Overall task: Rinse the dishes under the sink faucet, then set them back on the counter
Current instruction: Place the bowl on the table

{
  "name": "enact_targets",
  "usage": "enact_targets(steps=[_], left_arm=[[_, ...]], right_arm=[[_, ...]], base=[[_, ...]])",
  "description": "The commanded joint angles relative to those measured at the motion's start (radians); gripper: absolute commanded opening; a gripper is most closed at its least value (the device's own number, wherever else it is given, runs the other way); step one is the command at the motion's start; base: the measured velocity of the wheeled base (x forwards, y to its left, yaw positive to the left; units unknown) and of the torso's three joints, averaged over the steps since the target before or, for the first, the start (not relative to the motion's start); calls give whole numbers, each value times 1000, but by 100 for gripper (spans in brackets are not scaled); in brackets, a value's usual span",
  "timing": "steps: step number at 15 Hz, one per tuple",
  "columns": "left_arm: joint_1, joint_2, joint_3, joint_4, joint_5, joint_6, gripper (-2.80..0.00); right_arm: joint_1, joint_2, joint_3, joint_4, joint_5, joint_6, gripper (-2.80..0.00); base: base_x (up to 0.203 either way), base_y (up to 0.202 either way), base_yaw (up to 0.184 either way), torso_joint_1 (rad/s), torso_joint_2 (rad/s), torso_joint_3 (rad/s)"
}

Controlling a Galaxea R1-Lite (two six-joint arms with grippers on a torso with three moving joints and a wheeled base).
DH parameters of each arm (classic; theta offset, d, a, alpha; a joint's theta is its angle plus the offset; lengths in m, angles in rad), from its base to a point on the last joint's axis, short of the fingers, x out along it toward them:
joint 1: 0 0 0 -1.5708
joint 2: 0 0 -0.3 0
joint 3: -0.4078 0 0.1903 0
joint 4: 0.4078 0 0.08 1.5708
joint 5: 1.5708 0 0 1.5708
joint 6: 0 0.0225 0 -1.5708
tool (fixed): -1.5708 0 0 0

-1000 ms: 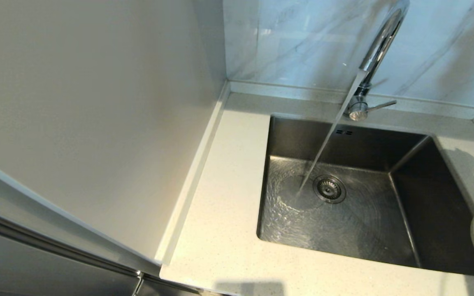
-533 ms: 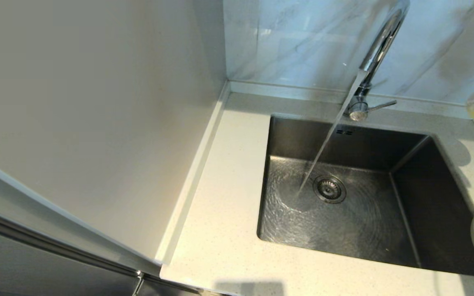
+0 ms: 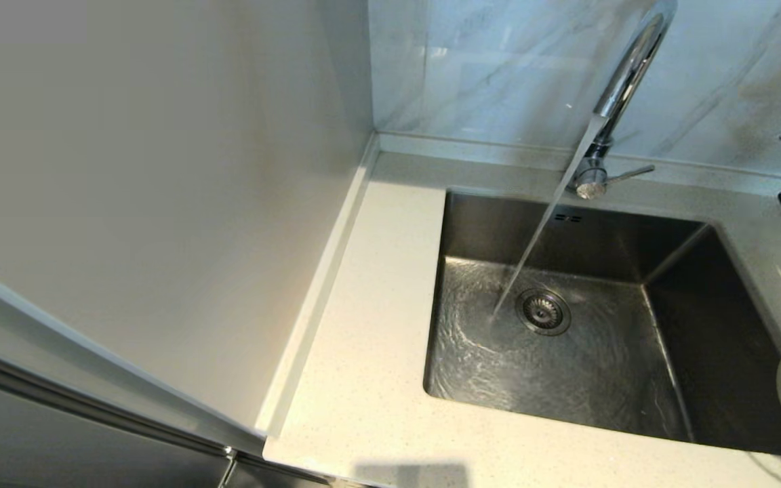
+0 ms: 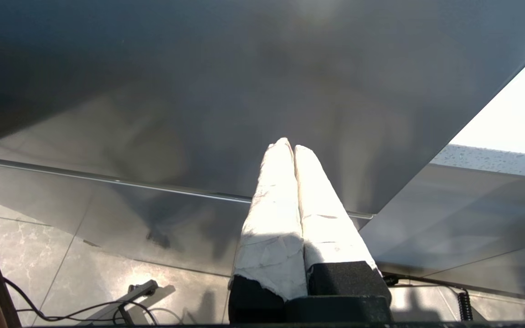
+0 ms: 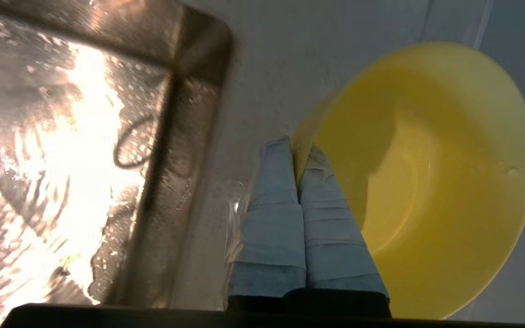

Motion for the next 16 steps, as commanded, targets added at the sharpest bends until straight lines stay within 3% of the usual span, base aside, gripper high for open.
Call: enact_targets(steps=[1,16], left_arm=[[0,0,0,0,0,0,-280],[0,0,0,0,0,0,-280]], right_arm=[[-23,46,-1,5,3,-1,-280],[-22,85,56,4,12,68,-280]], base=[[0,0,0,0,0,0],[0,0,0,0,0,0]])
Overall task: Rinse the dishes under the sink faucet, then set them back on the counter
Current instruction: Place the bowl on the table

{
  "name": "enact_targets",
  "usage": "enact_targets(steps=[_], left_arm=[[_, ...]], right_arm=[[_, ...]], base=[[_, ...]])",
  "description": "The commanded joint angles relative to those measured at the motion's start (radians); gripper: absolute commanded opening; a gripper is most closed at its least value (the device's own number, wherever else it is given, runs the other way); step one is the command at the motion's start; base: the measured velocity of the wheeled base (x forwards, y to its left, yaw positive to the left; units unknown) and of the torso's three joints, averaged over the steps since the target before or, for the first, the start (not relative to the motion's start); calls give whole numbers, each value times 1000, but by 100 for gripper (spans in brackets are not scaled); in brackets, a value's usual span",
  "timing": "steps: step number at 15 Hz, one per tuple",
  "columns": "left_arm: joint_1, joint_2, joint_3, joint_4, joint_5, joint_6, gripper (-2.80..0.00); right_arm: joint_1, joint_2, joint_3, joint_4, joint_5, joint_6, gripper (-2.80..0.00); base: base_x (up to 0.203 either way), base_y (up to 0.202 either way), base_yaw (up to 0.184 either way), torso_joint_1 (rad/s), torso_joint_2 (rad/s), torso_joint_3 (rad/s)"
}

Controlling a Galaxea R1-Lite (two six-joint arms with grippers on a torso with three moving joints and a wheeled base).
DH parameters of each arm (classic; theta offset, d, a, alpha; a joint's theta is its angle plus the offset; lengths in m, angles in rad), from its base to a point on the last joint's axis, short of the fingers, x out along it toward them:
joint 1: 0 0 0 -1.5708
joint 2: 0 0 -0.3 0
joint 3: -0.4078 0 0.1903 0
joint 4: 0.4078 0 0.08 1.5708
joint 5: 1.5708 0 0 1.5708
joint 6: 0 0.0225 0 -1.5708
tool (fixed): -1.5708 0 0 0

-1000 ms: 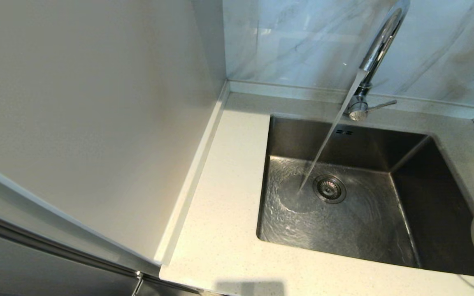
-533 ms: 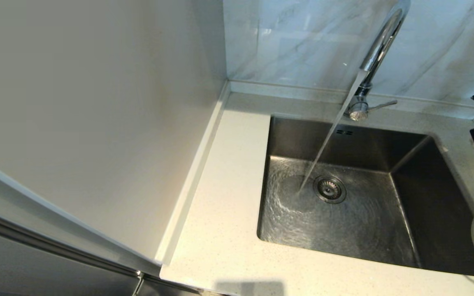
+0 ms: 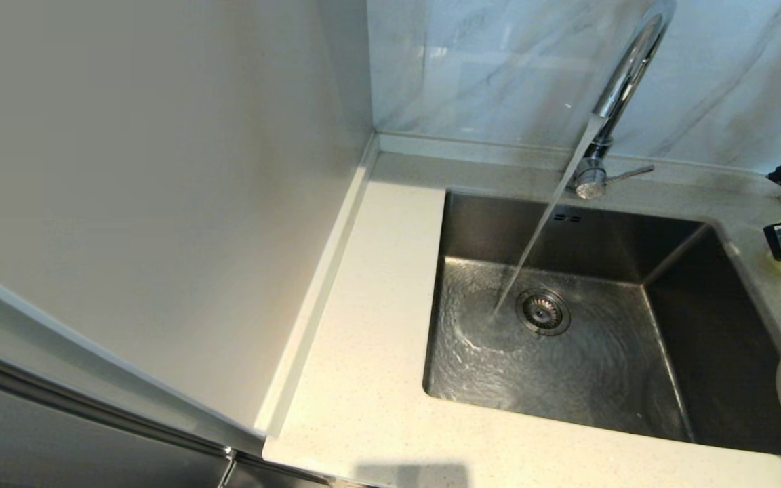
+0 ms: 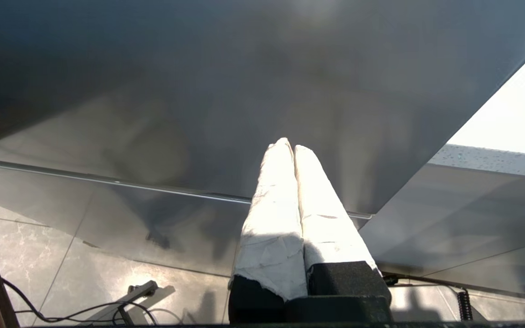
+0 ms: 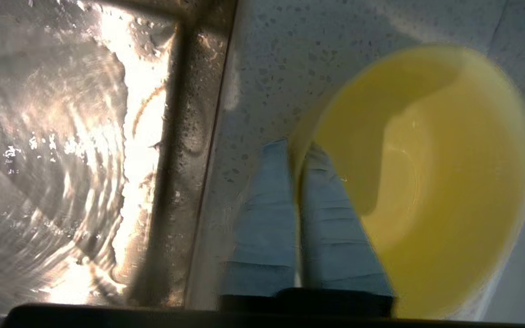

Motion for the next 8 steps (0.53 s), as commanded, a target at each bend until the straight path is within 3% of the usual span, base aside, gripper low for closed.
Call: enact_targets(steps=[1,4,8], left_arm=[[0,0,0,0,0,0,-280],[0,0,0,0,0,0,-280],[0,0,0,0,0,0,-280]], right_arm=[[0,7,1,3,2,0,0],[1,-18,7,1,14,22,0],[-5,-194,22,4,62,23,0]], base=[[0,0,0,0,0,0],[0,0,0,0,0,0],[0,0,0,0,0,0]])
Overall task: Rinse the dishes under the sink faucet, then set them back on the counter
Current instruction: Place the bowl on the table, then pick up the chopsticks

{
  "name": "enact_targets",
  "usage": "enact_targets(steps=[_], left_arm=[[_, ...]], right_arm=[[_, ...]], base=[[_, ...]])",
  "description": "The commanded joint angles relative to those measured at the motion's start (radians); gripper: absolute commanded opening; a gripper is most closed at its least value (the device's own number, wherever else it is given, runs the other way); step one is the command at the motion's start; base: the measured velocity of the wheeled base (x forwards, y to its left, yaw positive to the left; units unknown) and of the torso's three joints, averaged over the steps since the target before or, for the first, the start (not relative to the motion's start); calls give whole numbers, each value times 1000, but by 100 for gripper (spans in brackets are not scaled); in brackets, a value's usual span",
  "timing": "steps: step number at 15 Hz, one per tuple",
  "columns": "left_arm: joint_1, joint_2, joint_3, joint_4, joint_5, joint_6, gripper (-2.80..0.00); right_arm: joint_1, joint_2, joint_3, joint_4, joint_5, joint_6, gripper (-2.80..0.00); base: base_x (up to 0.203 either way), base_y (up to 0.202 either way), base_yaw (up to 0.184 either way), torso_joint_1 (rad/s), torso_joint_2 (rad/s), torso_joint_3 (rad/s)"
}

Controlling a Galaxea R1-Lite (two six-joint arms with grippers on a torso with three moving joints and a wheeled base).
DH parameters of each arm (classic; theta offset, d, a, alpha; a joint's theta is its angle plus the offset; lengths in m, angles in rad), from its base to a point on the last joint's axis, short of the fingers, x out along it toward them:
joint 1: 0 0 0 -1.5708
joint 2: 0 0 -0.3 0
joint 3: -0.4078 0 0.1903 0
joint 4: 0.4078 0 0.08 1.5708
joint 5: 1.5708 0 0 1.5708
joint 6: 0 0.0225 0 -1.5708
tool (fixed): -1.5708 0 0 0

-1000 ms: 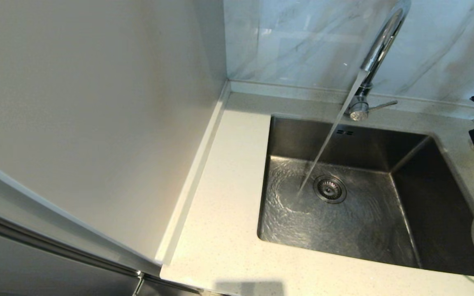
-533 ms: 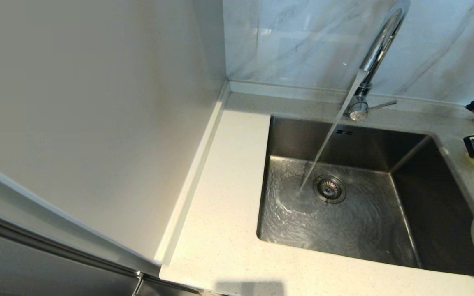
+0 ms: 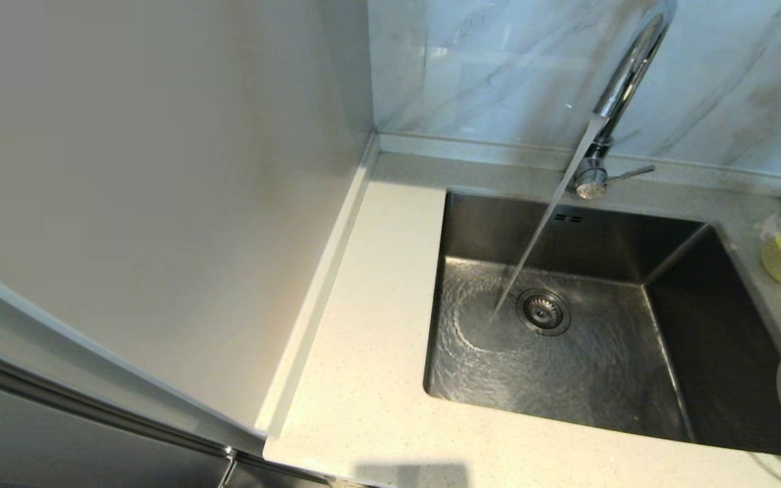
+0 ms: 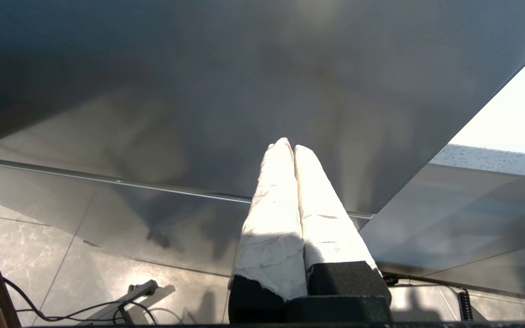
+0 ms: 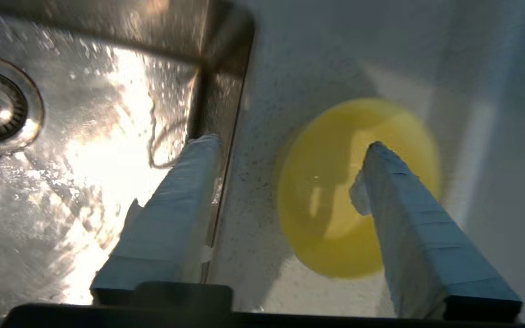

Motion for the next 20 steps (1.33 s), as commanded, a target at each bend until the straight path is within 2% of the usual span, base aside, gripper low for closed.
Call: enact_targets(steps=[1,3,4,6,8,9,10,13,15,17,20], left_arm=[[0,0,0,0,0,0,-280],[0,0,0,0,0,0,-280],[0,0,0,0,0,0,-280],[0,0,0,0,0,0,-280],[0,0,0,0,0,0,-280],[0,0,0,0,0,0,-280],[0,0,0,0,0,0,-280],[0,0,0,0,0,0,-280],[0,0,0,0,0,0,-280],[0,0,0,0,0,0,-280],[0,0,0,0,0,0,-280]], right_arm=[[-5,-128,15,5,5,-3,0],[-5,-244,72,6,16,8,0],[4,-306,112,7,26,52,0],[83,-428,179,36,30,228,0],[179,-492,233,179,30,315,0],[220,-498,253,195,28,375,-280],[257,-496,267,201,27,428,-280],[358,-476,303,202,28,475,-280],[436,-435,296,198,9,551,-280],[528,-392,313,175,-75,595,-280],[637,-294,335,16,-287,624,-280]], base=[[0,0,0,0,0,0],[0,0,0,0,0,0],[0,0,0,0,0,0],[0,0,0,0,0,0],[0,0,0,0,0,0],[0,0,0,0,0,0],[0,0,0,0,0,0],[0,0,0,0,0,0],[0,0,0,0,0,0],[0,0,0,0,0,0],[0,0,0,0,0,0]])
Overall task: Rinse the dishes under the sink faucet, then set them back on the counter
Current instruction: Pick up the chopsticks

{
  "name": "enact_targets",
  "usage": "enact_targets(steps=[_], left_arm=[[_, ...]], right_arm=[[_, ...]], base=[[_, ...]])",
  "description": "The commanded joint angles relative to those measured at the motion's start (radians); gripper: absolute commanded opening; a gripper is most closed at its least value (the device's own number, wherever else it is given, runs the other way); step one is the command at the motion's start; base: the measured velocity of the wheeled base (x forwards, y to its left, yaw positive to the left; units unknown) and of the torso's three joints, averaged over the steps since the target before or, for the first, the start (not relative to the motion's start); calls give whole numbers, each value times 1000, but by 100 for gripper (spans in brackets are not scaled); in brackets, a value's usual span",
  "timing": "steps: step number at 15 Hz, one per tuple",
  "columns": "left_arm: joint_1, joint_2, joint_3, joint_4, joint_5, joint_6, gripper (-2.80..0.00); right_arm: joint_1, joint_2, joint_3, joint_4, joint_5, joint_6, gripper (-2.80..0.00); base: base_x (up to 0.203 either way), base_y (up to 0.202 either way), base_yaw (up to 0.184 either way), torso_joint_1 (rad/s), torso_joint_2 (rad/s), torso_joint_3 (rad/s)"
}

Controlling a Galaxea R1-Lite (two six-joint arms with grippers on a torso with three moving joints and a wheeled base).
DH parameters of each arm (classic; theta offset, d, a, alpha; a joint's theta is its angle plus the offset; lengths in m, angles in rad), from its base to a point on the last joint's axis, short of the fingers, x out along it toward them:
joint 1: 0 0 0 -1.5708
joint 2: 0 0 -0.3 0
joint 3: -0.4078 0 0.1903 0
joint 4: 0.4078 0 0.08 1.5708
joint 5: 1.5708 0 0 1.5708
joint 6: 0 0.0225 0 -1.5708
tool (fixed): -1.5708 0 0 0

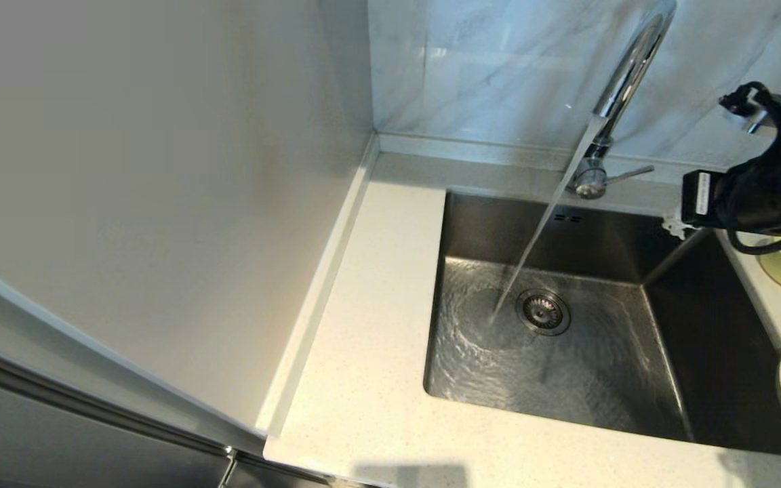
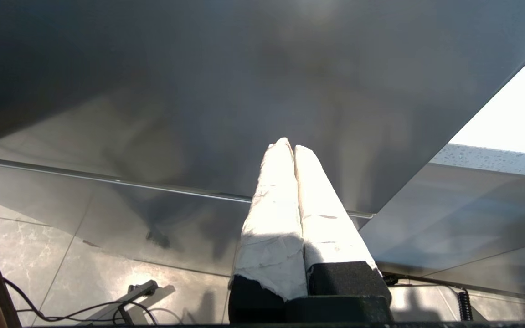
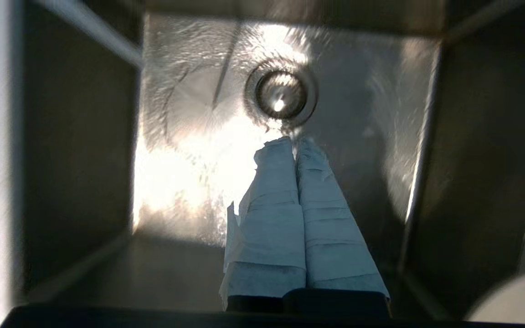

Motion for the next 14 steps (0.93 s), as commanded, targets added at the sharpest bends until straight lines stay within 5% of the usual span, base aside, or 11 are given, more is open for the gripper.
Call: enact_targets(steps=[1,4,14], left_arm=[[0,0,0,-1,0,0,-280],[0,0,0,-1,0,0,-280],[0,0,0,-1,0,0,-280]], right_arm=[[44,89,0,-51,-88,3,-280],[65,162,-12,-153,-219,8,-280],[61,304,-185,-226,-309,156,-280]], base=[[0,0,0,0,0,0],[0,0,0,0,0,0],[0,0,0,0,0,0]])
